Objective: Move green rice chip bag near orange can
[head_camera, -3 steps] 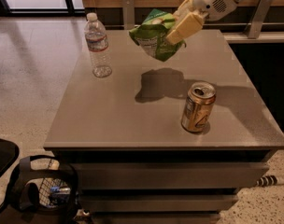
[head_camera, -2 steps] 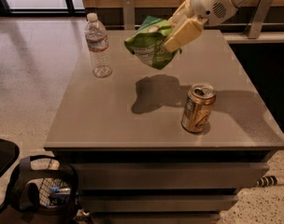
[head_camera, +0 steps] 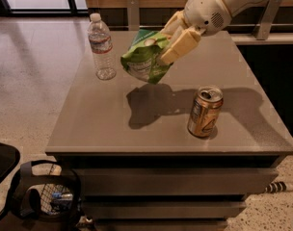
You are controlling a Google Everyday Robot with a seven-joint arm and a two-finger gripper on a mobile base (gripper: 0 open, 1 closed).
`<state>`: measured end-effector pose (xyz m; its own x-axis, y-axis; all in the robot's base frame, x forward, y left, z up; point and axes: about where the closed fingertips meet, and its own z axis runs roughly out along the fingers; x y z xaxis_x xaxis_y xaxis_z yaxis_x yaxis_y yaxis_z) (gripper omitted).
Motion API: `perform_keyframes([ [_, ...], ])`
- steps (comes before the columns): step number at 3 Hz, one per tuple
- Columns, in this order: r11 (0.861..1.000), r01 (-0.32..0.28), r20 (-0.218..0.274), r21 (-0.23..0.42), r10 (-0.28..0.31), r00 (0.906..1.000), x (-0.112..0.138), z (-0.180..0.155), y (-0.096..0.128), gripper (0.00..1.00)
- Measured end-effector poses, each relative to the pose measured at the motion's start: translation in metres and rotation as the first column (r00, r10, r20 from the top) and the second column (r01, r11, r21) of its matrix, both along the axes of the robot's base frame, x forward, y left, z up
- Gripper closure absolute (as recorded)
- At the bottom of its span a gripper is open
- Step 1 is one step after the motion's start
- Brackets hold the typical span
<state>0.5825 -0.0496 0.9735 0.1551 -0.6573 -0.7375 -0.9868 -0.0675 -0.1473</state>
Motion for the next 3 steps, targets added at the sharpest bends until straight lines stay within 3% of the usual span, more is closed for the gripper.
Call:
perform_keyframes([
  [1, 0.997, -0.067, -0.039, 0.036, 0.069, 0.9969, 0.0035, -0.0149, 0.0064, 1.00],
  [2, 0.997, -0.068, -0.040, 0.043, 0.070, 0.9967, 0.0062, -0.0167, 0.0087, 0.88],
  [3, 0.997, -0.065, -0.036, 0.049, 0.067, 0.9971, 0.0091, -0.0172, 0.0123, 0.64],
])
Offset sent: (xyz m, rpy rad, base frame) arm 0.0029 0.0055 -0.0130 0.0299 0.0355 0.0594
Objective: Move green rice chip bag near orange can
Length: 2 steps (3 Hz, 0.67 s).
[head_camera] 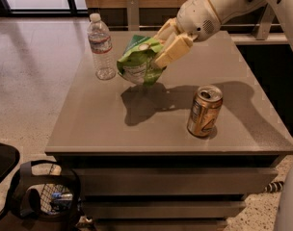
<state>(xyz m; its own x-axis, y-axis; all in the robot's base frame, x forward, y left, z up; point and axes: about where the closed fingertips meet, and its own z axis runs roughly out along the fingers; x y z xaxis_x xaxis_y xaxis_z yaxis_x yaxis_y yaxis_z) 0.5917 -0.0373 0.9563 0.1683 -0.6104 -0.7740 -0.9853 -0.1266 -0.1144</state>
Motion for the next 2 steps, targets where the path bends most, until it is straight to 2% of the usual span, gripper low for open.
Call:
perform_keyframes([
  [2, 1.000, 0.005, 0.005, 0.008, -0.005, 1.0000, 0.0043, -0.0009, 0.0057, 0.19],
])
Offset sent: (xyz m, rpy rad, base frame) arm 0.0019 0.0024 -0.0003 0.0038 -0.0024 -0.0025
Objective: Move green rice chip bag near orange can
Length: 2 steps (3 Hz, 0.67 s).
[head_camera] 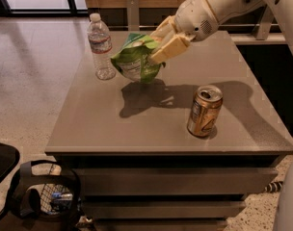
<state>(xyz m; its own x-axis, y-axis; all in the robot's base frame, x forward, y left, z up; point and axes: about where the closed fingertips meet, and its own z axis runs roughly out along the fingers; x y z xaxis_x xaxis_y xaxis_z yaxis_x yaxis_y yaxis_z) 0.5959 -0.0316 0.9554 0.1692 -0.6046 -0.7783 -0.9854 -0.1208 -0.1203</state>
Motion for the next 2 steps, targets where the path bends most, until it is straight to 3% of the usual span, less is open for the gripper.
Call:
perform_keyframes([
  [1, 1.000, 0.002, 0.002, 0.005, -0.002, 1.0000, 0.0024, -0.0007, 0.0037, 0.00],
  [2, 1.000, 0.002, 0.002, 0.005, -0.002, 1.0000, 0.0024, -0.0008, 0.0037, 0.00],
])
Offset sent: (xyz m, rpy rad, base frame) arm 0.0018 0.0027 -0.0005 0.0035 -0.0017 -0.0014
